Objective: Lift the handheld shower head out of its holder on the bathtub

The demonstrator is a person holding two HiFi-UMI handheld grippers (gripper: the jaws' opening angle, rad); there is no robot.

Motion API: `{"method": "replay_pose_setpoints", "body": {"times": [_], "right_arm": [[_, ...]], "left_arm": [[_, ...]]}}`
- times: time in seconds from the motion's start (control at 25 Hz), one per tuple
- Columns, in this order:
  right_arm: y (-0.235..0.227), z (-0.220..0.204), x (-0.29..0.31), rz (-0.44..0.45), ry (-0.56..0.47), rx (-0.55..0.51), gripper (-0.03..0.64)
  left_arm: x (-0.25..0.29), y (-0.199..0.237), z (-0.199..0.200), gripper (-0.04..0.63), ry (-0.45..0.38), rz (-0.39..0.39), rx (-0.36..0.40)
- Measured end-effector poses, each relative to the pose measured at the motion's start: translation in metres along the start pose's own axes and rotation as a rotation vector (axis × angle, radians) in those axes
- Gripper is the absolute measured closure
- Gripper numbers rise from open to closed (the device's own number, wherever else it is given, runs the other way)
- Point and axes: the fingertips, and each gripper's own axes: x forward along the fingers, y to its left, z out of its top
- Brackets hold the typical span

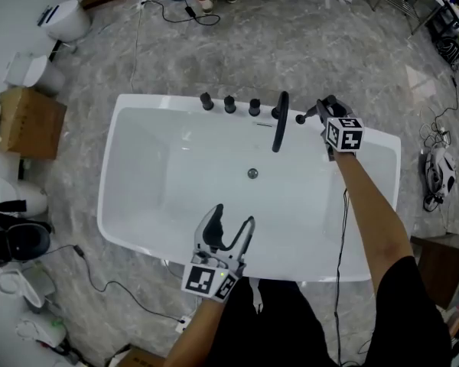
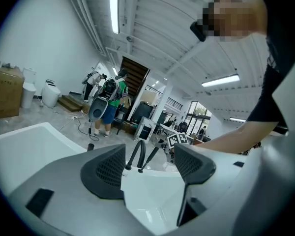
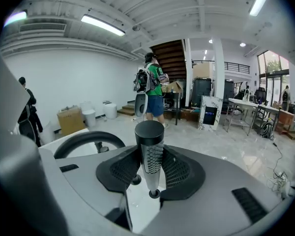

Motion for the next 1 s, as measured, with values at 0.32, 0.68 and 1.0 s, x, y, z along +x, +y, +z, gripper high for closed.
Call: {"method": "replay_pose_setpoints", "body": {"times": [0.32, 0.68, 1.0], "right_arm": [[0.017, 0.062, -0.055, 0.0, -0.028, -0.085, 0.491], [0.049, 0.149, -0.116, -0.034, -0.116, -0.064, 0.491], [0.074, 0.205, -0.161, -0.082, -0.176, -0.072, 0.491]], "left_arm": [[-0.021, -0.038, 0.057, 0.371, -0.075, -0.135, 0.038], [-0.062, -0.05, 0.091, 0.443, -0.055, -0.164, 0.05], [-0.1, -0.038, 0.118, 0.552, -0.078, -0.137, 0.073]]}}
